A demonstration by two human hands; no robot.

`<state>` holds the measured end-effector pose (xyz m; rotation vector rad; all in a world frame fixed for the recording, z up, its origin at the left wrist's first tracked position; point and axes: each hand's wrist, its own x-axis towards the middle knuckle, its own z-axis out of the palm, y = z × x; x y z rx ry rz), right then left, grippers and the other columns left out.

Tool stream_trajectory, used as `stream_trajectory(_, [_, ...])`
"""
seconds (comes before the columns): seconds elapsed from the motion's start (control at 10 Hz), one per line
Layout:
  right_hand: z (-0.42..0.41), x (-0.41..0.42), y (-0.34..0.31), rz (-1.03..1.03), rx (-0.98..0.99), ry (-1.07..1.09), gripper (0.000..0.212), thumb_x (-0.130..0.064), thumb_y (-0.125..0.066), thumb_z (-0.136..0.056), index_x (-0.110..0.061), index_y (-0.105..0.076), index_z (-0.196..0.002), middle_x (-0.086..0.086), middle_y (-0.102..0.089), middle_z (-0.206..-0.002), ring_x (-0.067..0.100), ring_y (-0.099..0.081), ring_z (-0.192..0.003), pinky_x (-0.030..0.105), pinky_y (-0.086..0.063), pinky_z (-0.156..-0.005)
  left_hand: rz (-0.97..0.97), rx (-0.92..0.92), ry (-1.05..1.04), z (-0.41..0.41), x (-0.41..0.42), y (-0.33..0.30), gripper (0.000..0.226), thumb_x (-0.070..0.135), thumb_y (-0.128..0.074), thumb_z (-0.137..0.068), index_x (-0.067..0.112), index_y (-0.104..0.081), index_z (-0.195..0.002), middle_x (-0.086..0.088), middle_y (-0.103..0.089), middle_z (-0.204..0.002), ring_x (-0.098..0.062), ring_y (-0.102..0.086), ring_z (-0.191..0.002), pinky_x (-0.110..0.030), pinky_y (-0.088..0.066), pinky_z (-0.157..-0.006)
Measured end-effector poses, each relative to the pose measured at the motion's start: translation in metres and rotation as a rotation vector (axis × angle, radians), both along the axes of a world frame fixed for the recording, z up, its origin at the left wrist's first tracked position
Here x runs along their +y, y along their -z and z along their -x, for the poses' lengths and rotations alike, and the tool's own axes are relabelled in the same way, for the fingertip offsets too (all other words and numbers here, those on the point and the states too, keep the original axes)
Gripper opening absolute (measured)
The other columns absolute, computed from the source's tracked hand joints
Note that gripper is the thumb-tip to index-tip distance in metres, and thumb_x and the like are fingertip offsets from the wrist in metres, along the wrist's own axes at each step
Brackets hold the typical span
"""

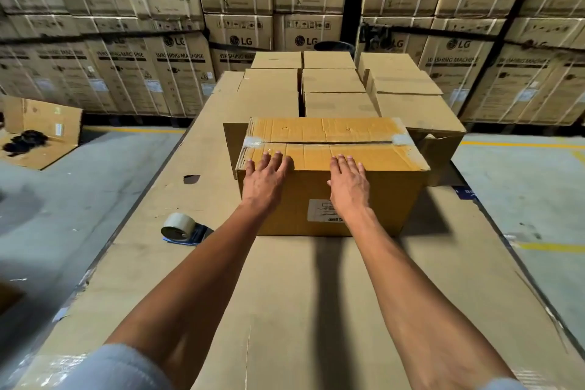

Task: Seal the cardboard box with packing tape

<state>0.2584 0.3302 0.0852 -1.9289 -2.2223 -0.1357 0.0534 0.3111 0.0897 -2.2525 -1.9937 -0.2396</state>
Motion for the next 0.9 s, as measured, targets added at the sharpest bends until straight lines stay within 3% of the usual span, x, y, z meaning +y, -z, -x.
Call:
stream_trajectory(0.2, [-0.009, 0.001, -0.007, 0.023, 0.021, -0.061, 0.074, -0.006, -0.058, -0.103, -0.009, -0.02, -0.167, 0.015, -0.018, -0.175, 0.031, -0.014, -0.164, 0.046, -0.01, -0.134, 0.027, 0.01, -0.031, -0.004, 0.0, 0.001, 0.095, -0.001, -0.065, -0.102, 0.025, -0.007, -0.173, -0.01, -0.005, -0.183, -0.039, -0.001, -0.168, -0.064, -0.006, -0.133])
stream_trajectory(0.3, [-0.018, -0.005, -0.009, 0.044, 0.025, -0.093, 0.07, -0.015, -0.055, -0.107, -0.009, -0.019, -0.167, 0.013, -0.018, -0.176, 0.028, -0.014, -0.164, 0.043, -0.01, -0.134, 0.048, 0.01, -0.035, -0.005, -0.004, -0.001, 0.096, -0.001, -0.065, -0.101, 0.022, -0.006, -0.173, -0.011, -0.003, -0.183, -0.039, -0.001, -0.168, -0.063, -0.007, -0.132])
stream_trajectory(0.6, [-0.014, -0.042, -0.026, 0.091, 0.048, -0.115, 0.07, -0.035, -0.055, -0.107, -0.009, -0.026, -0.165, 0.013, -0.026, -0.173, 0.03, -0.022, -0.162, 0.048, -0.02, -0.132, 0.051, -0.095, -0.036, 0.003, -0.045, -0.015, 0.084, 0.01, -0.062, -0.1, 0.017, -0.018, -0.171, -0.011, -0.034, -0.174, -0.032, -0.032, -0.161, -0.057, -0.028, -0.13])
stream_trajectory(0.8, [-0.015, -0.082, -0.055, -0.096, 0.13, -0.054, 0.084, -0.05, -0.049, -0.107, -0.011, -0.008, -0.169, 0.02, -0.025, -0.171, 0.03, -0.019, -0.162, 0.05, -0.015, -0.132, -0.054, -0.082, 0.011, 0.008, -0.083, -0.042, 0.075, 0.022, -0.061, -0.103, 0.017, -0.024, -0.168, -0.01, -0.044, -0.168, -0.033, -0.045, -0.152, -0.056, -0.038, -0.123])
stream_trajectory(0.9, [-0.02, -0.097, -0.082, -0.212, 0.115, -0.022, 0.087, -0.057, -0.042, -0.107, -0.012, 0.0, -0.169, 0.014, -0.014, -0.175, 0.028, -0.009, -0.164, 0.053, -0.01, -0.133, -0.134, -0.085, 0.034, 0.01, -0.096, -0.066, 0.074, 0.031, -0.06, -0.106, 0.017, -0.025, -0.169, -0.009, -0.038, -0.173, -0.033, -0.038, -0.158, -0.058, -0.032, -0.127])
